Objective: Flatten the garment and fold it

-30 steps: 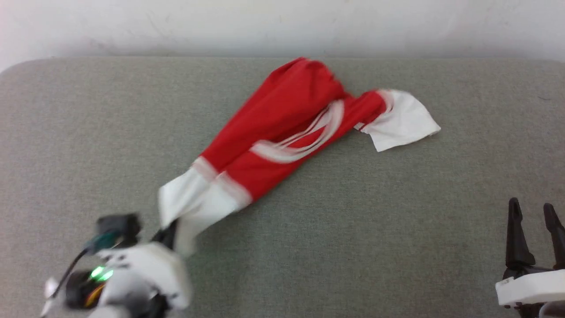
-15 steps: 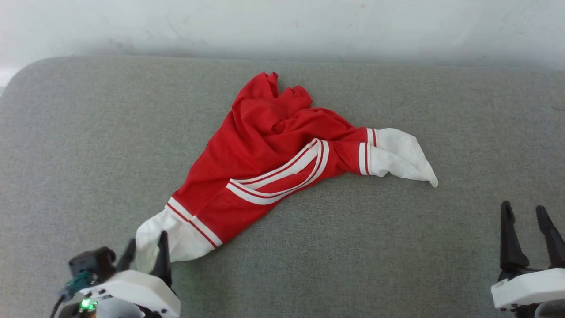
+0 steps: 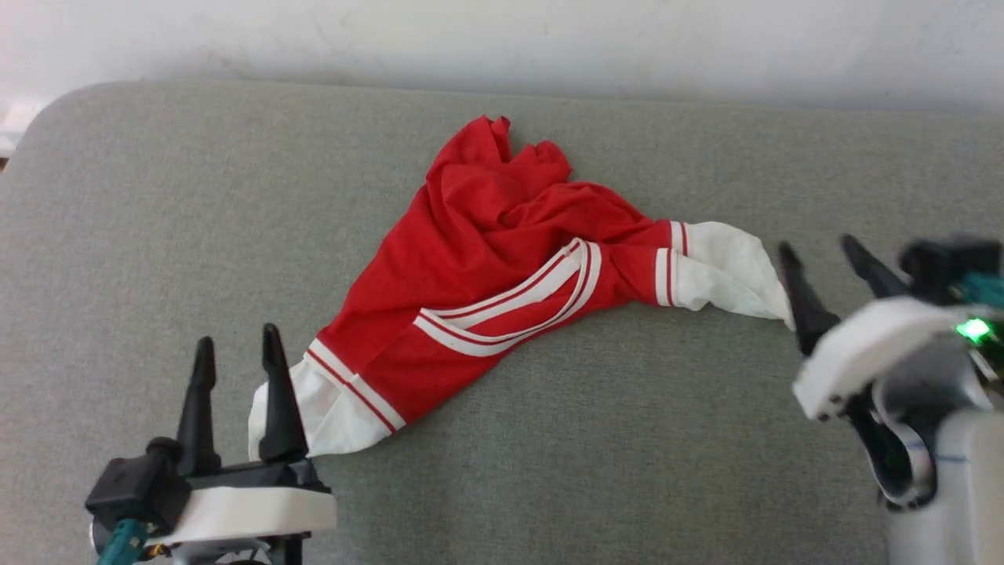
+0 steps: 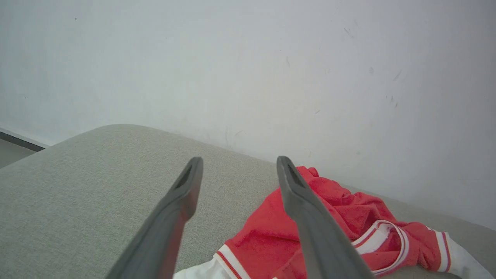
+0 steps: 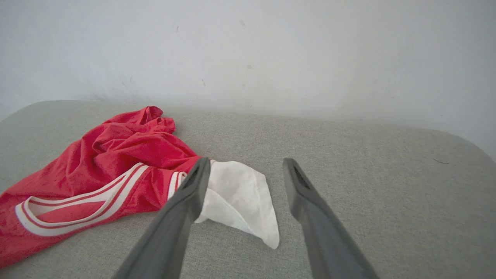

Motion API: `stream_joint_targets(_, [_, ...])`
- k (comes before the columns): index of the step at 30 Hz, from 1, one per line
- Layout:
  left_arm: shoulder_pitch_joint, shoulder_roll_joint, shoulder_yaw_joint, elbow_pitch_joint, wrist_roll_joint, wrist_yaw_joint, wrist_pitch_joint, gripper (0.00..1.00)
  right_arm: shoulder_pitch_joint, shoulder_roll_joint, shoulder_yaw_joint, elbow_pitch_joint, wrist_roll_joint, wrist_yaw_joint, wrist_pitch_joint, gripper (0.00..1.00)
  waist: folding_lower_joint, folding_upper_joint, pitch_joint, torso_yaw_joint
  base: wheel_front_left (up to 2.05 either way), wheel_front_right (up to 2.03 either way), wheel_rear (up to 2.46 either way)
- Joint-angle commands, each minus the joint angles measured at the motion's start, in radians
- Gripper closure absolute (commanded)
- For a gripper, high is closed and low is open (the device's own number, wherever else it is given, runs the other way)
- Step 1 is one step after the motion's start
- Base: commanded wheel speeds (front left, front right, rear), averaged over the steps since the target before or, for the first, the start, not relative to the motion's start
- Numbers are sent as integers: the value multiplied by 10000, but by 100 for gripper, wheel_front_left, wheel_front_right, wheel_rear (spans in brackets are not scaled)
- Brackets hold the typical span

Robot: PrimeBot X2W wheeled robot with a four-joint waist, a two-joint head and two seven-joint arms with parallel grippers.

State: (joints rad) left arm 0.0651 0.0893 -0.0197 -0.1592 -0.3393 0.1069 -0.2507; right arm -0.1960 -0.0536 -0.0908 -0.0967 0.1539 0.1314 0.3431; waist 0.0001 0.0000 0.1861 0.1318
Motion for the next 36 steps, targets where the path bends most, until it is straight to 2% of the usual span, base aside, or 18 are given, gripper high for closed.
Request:
stream_joint_targets(1, [-76, -80, -114, 12, 192, -111, -75, 0, -571, 33, 318, 212, -37, -7, 771, 0, -1, 0, 321, 270, 0, 0, 0])
stream_joint_targets(4, [-221, -156, -209, 121, 238, -173, -98, 0, -1440, -360, 1063, 769, 112, -7, 2366, 0, -1, 0, 560, 514, 0, 0, 0])
stream_joint_targets(6, [-329, -200, -232, 155, 242, -231, -104, 0, -1976, -771, 1453, 1153, 270, -7, 3025, 0, -1, 0, 701, 694, 0, 0, 0])
stream_joint_targets(11, [-513, -276, -309, 203, 320, -406, -108, 0, -2860, -1617, 2090, 2436, 524, -7, 3818, 0, -1, 0, 934, 1130, 0, 0, 0])
stream_joint_targets(16, [-572, -318, -323, 243, 337, -466, -109, 0, -3083, -1865, 2499, 3345, 932, -7, 4329, 0, -1, 0, 987, 1321, 0, 0, 0])
stream_joint_targets(17, [-574, -325, -319, 250, 346, -472, -109, 0, -3106, -1897, 2585, 3450, 1016, -7, 4401, 44, -1, 0, 985, 1337, 0, 0, 0])
stream_joint_targets(19, [-555, -337, -281, 255, 363, -468, -109, 0, -3142, -1897, 2631, 3532, 1160, -7, 4371, 98, -1, 0, 963, 1307, 0, 0, 0])
stream_joint_targets(24, [-510, -354, -204, 281, 458, -493, -109, 0, -3207, -2093, 2828, 3256, 1315, -7, 3986, 100, -1, 0, 802, 1023, 0, 0, 0])
stream_joint_targets(28, [-520, -360, -213, 230, 562, -560, -110, 0, -2973, -2662, 3130, 2359, 1242, -7, 3459, 100, -1, 0, 641, 776, 0, 0, 0])
stream_joint_targets(32, [-390, -363, -153, 201, 608, -591, -110, 0, -1627, -3335, 3410, 861, 1029, -7, 3369, 100, -1, 0, 522, 491, 0, 0, 0])
stream_joint_targets(36, [-217, -365, -145, 245, 656, -644, -110, 0, 731, -3465, 3080, -272, 860, -7, 3585, 100, -1, 0, 493, 241, 0, 0, 0])
